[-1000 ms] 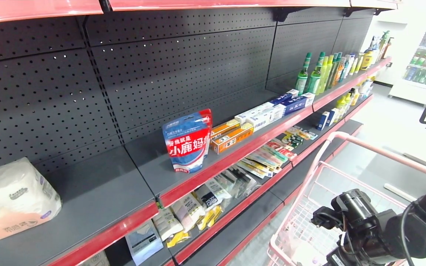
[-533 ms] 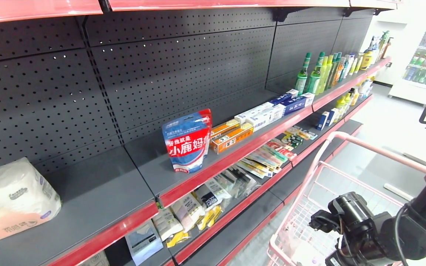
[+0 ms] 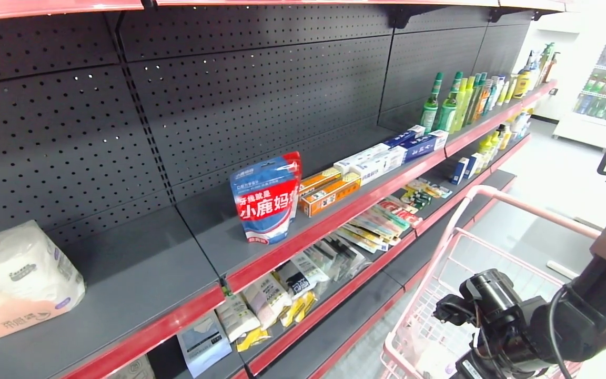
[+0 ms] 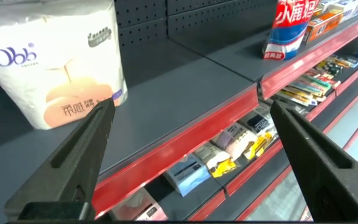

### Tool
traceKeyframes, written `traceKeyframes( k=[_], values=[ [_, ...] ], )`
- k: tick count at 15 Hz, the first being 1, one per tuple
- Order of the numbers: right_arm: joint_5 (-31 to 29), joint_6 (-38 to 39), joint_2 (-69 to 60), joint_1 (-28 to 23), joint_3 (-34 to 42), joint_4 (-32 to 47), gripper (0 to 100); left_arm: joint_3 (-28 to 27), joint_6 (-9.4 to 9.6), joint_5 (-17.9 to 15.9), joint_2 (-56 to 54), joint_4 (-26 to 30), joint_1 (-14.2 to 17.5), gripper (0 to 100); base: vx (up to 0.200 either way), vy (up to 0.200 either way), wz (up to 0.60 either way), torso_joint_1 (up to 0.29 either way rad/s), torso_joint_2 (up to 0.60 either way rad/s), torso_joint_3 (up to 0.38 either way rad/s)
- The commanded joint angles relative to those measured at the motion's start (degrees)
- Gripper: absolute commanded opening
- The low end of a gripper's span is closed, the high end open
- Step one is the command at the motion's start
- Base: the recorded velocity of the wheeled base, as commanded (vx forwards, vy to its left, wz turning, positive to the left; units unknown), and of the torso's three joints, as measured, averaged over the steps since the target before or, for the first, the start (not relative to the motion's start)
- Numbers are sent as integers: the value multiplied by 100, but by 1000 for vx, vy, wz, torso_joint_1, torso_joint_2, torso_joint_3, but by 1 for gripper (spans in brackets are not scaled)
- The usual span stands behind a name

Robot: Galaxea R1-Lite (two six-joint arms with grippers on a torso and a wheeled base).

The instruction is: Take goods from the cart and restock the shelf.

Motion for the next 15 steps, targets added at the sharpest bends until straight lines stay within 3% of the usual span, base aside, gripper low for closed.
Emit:
traceKeyframes(
  k=[1, 15],
  values=[
    [3, -42, 52, 10, -3, -1, 100, 0, 0, 0, -2, -3, 1, 100, 0, 0, 0, -110, 261, 149],
    [161, -561, 157, -122, -442, -1, 100, 0, 9, 0, -2, -3, 1, 100, 0, 0, 0, -132, 300, 167]
  ],
)
